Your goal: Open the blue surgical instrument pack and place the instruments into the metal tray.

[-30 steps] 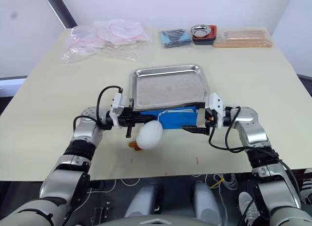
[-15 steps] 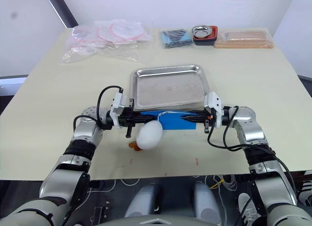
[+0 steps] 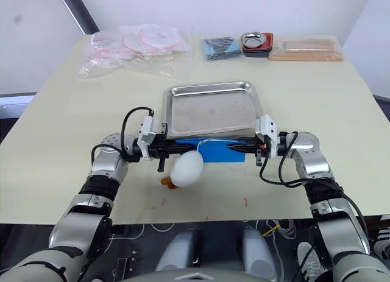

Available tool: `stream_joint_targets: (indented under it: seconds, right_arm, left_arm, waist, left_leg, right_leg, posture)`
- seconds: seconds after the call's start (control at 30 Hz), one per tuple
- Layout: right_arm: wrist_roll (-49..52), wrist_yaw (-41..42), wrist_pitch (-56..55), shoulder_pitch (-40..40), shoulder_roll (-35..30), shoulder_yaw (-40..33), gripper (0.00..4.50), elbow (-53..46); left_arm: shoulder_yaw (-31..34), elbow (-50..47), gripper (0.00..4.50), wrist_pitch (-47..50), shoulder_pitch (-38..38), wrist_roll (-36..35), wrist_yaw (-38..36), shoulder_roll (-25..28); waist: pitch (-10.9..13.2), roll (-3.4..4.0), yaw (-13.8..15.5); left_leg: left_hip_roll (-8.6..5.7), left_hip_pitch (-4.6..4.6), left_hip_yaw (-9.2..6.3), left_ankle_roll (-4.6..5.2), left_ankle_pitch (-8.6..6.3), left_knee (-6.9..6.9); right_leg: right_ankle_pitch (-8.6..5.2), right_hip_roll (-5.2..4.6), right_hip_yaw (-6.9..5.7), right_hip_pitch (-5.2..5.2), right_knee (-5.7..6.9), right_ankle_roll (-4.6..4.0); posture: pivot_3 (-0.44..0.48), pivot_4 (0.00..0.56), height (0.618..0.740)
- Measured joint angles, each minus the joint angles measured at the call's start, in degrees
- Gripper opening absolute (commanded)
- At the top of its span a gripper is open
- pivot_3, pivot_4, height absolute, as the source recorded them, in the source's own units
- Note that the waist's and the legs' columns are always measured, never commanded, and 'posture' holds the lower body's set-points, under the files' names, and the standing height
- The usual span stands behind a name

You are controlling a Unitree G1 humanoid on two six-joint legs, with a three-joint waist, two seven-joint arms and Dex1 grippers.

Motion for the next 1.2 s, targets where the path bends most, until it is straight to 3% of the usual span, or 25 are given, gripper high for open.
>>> stream_joint_targets:
  seconds: [0.03,0.2,0.23,0.27,0.3,0.57,0.8,1.2]
  right_arm:
    - [0.0,0.1,-0.1,0.0,0.0,0.0,0.0,0.0]
    - [0.3,0.8,0.3,-0.1,0.2,-0.1,0.0,0.0]
    - [0.3,0.8,0.3,-0.1,0.2,-0.1,0.0,0.0]
    - [0.3,0.8,0.3,-0.1,0.2,-0.1,0.0,0.0]
    - [0.2,0.9,0.4,-0.2,0.3,0.0,0.0,0.0]
    - [0.1,1.3,0.4,-0.4,0.3,0.1,0.0,0.0]
    - [0.1,1.5,0.3,-1.1,0.5,0.1,0.0,1.3]
    - [0.0,1.9,0.1,-1.2,1.0,0.1,0.0,1.6]
  left_arm:
    - [0.0,-0.7,1.05,0.6,0.4,0.0,0.1,0.4]
    - [1.9,-3.7,3.61,3.2,3.4,-0.4,1.3,3.3]
    - [2.3,-4.4,3.7,3.5,3.8,-0.5,1.4,3.6]
    - [2.4,-4.9,4.26,3.8,4.0,-0.6,1.7,4.0]
    - [3.0,-6.3,4.43,4.4,4.7,-1.0,2.1,4.7]
    - [7.1,-20.7,4.47,12.9,15.8,-6.1,4.5,10.0]
    - [7.9,-31.1,4.47,19.6,23.6,-9.9,6.4,11.5]
    - [6.3,-31.8,4.47,16.8,26.6,-7.1,12.3,7.5]
  waist:
    - [0.0,0.0,-0.1]
    - [0.0,0.04,0.1]
    - [0.0,0.05,0.0]
    - [0.0,0.07,0.1]
    - [0.1,0.08,0.1]
    - [0.1,0.2,0.0]
    - [0.1,0.23,0.1]
    - [0.1,0.23,0.1]
  left_leg:
    - [0.0,0.03,0.03,0.0,0.0,-0.02]
    - [0.03,0.06,0.07,-0.01,0.01,-0.05]
    - [0.04,0.07,0.07,-0.01,0.01,-0.05]
    - [0.03,0.08,0.07,-0.02,0.01,-0.05]
    - [0.04,0.09,0.08,-0.02,0.02,-0.04]
    - [0.12,0.13,0.06,-0.03,0.02,-0.06]
    - [0.15,0.17,0.08,-0.03,0.02,-0.06]
    - [0.21,0.24,0.15,-0.03,0.02,-0.06]
  right_leg:
    - [0.0,0.0,0.04,-0.01,0.0,0.0]
    - [0.01,0.03,0.1,-0.06,0.09,-0.01]
    - [0.01,0.03,0.11,-0.06,0.1,-0.01]
    - [0.01,0.03,0.11,-0.05,0.11,-0.02]
    - [0.03,0.04,0.13,-0.05,0.12,-0.03]
    - [0.04,0.09,0.32,-0.12,0.13,-0.05]
    - [0.04,0.09,0.42,-0.16,0.14,-0.04]
    - [0.06,0.19,0.53,-0.15,0.14,-0.08]
  posture:
    - [0.0,0.15,0.74]
    - [0.0,0.15,0.74]
    - [0.0,0.15,0.74]
    - [0.0,0.15,0.74]
    - [0.0,0.15,0.74]
    - [0.0,0.15,0.74]
    - [0.0,0.15,0.74]
    - [0.0,0.15,0.74]
